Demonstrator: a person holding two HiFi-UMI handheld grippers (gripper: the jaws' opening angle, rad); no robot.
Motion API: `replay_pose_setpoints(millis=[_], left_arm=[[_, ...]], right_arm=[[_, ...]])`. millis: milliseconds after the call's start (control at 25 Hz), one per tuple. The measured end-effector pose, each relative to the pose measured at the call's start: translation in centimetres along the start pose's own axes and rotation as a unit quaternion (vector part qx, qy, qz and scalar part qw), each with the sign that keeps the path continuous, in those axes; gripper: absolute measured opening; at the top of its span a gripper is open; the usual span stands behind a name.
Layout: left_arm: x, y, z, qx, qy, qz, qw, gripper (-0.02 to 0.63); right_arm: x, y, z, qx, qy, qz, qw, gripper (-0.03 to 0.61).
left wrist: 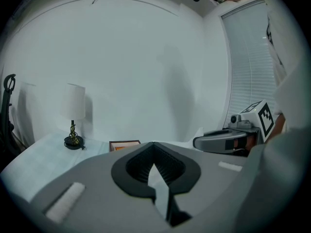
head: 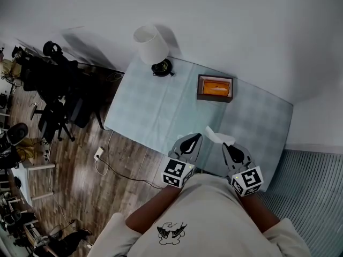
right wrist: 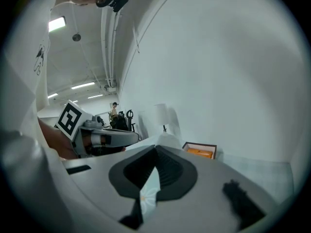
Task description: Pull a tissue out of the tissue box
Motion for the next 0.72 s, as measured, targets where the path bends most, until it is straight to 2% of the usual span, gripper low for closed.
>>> replay_pose_setpoints(millis=[160,720], left_arm=[[-0.10,0.20,-0.22,0.017,-0.003,0.007,0.9998,0.006],[-0.47,0.01,0.18,0.009,0.001,0.006,0.9999,0.006]], right_arm=[[0.13,-0.17,-0.09,0.000,0.000,0.005,1.000,0.014],[-0.61,0.05,0.35,0.000,0.004,-0.001,1.000,0.014]])
Point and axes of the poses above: the fingertips, and each gripper's own axes: x backward along the fingers, z to its right, y out of its underside, the point moved 7 cm from there along x, backward along the fingers, and after that the axes turned 9 degrees about y, right-handed, at the moved point
